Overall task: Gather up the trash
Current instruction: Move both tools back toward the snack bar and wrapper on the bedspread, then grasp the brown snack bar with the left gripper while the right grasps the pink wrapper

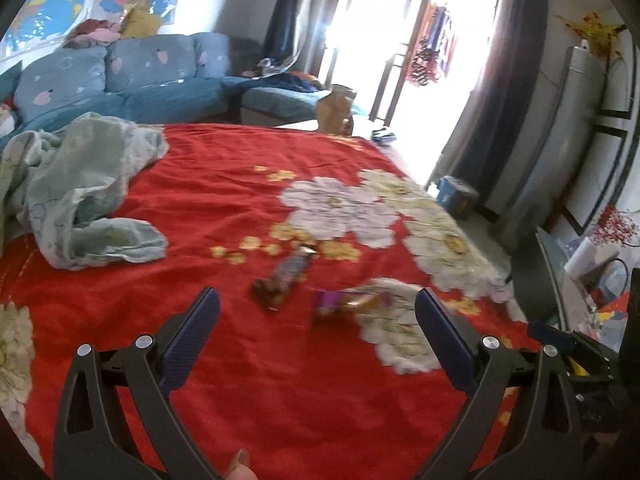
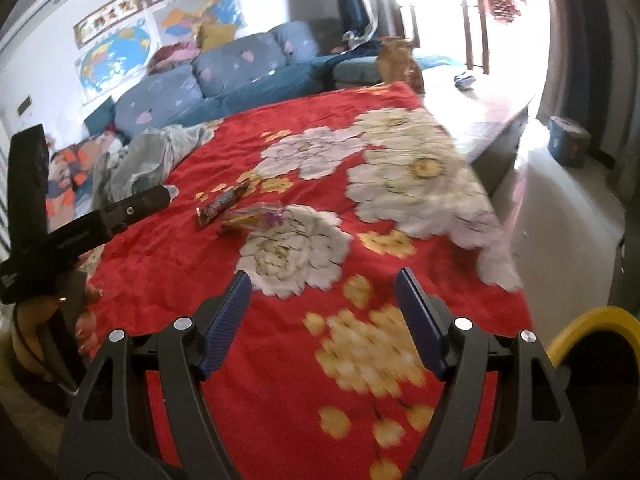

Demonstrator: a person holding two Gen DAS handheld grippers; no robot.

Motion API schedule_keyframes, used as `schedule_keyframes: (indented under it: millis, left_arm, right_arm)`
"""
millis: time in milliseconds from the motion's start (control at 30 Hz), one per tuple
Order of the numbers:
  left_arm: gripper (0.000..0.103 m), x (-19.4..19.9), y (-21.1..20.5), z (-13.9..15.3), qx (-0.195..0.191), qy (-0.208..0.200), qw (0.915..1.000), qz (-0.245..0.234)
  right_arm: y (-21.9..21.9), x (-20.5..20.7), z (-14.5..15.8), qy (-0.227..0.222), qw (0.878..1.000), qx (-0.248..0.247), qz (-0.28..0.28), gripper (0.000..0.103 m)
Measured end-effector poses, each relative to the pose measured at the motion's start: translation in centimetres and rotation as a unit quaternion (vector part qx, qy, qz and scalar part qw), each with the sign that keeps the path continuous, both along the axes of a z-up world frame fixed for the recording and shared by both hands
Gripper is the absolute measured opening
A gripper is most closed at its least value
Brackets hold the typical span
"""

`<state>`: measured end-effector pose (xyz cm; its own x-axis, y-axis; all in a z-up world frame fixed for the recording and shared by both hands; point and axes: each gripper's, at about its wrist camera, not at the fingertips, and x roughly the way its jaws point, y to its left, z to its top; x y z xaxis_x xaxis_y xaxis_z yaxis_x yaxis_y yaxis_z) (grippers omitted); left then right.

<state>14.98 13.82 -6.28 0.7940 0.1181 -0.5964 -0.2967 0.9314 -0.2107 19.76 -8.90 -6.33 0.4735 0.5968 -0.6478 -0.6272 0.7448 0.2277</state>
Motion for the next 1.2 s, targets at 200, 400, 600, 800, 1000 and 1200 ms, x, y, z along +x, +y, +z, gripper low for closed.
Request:
schedule_keyframes:
  millis: [200, 400, 600, 800, 1000, 1200]
  left_arm:
    - [0.078, 0.7, 3.5, -1.1, -0.023, 0.019, 0.9995, 0.012]
    - [0.055, 1.7, 5.5, -2.1, -0.045, 0.037, 0.9983, 0.007]
    - [0.05, 3.3, 6.5, -2.9, -0.052, 0.059, 0.9968, -0.013]
    - [0.05, 5.0, 6.8, -3.6, -0.061, 0.07, 0.9953, -0.029]
    - [0.05, 6.4, 6.8, -4.8, -0.075, 0.08, 0.9932, -0.039]
    - [0.045, 6.7, 7.1, -5.7, -0.098, 0.083, 0.9909, -0.041]
  right_arm:
    - [4.1, 2.4, -0.6, 0.015, 1.0, -0.005, 0.025, 0.064]
    - [7.4, 4.6, -1.8, 0.041, 0.999, -0.011, 0.034, 0.057]
    - [9.9, 6.2, -3.2, 0.068, 0.997, -0.014, 0.04, 0.055]
    - [11.2, 6.9, -4.3, 0.083, 0.995, -0.013, 0.057, 0.051]
    - [11.7, 7.2, -4.8, 0.094, 0.993, 0.004, 0.07, 0.032]
    - [11.6, 6.9, -4.7, 0.095, 0.993, 0.016, 0.073, 0.021]
